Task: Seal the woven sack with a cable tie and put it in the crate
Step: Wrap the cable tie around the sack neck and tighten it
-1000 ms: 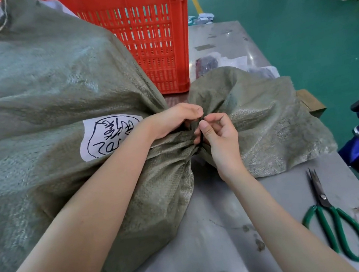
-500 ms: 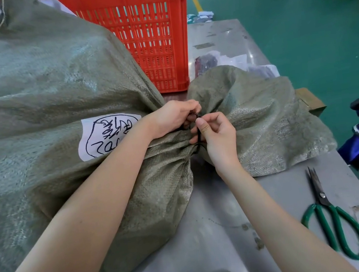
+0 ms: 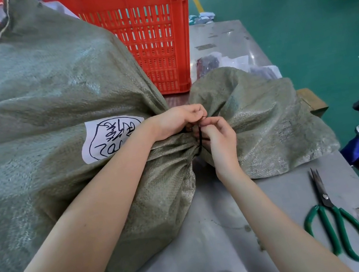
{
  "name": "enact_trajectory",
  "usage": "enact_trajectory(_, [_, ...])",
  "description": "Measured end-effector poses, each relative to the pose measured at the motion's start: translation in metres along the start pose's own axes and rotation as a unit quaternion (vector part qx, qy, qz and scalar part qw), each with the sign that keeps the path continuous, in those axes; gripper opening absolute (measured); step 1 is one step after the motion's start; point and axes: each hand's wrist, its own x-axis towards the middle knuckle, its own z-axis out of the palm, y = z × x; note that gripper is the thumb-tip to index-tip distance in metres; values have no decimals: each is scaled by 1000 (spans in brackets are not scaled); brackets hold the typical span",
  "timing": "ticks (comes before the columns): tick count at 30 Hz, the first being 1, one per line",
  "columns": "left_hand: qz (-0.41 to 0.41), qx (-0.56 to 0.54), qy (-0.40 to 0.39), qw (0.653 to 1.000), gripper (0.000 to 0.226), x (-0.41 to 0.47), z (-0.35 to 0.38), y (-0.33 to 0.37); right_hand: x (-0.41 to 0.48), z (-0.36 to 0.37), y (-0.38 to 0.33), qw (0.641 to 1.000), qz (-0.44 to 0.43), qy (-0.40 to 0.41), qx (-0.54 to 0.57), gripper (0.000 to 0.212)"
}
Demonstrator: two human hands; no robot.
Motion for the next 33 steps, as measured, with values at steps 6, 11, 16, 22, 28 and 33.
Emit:
enact_trajectory(6, [21,47,1,999,22,0,-2,-2,-4,1,-6,997,27,6,-66,40])
enact_trajectory(11, [40,69,1,997,31,-3,-5,0,-10,0,-20,998,9,-32,-55,41])
enact_trajectory(16, [22,198,35,979,28,0,-10,-2,-27,-6,-24,1000,-8,-9,-11,37])
enact_trajectory(22, [8,250,80,965,18,5,-20,0,-40,-23,-24,993,-11,-61,-102,37])
enact_trajectory(28, [25,244,23,969,22,0,-12,-2,-2,-11,-35,969,162,-122,-141,39])
enact_trajectory(33, [22,307,38,951,13,3,-15,1,-4,-10,-28,981,152,-116,-41,39])
